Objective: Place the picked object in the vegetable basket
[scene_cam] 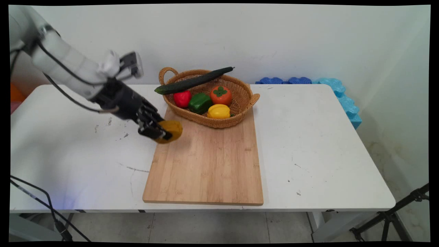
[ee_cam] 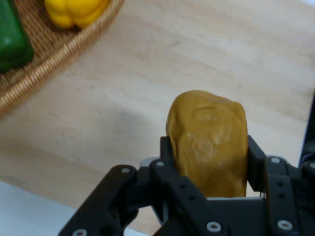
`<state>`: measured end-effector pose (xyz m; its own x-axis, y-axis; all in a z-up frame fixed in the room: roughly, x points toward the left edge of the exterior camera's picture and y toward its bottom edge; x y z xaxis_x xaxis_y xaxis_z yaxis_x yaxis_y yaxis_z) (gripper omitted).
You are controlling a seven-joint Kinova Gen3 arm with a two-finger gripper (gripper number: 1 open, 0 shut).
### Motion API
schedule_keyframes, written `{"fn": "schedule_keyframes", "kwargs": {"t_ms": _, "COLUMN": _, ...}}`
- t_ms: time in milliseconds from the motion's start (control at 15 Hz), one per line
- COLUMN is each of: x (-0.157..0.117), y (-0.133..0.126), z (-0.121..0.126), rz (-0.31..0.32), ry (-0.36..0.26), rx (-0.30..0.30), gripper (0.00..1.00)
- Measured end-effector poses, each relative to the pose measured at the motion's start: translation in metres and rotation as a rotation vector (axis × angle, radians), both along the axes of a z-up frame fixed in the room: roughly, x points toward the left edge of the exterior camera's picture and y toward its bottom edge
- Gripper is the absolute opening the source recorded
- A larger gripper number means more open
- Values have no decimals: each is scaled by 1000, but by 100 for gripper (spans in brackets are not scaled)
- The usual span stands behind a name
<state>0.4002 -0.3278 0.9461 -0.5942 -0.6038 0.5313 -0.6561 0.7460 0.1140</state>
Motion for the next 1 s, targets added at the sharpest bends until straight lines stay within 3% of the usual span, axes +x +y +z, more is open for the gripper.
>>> {"fn": "schedule_keyframes", "kwargs": {"t_ms": 200, "x": 0, "y": -15, "z": 39, "rz": 25, "ry": 36, "rx": -12, "gripper": 0}}
{"fn": "schedule_keyframes", "kwargs": {"t_ms": 533, "x": -7, "y": -51, "z": 75, "rz": 92, "ry": 69, "rx": -41, "gripper": 0}}
{"fn": "schedule_keyframes", "kwargs": {"t_ms": 1000, "x": -23, "y": -116, "z": 70, "rz": 217, "ry": 69, "rx": -68, "gripper": 0}}
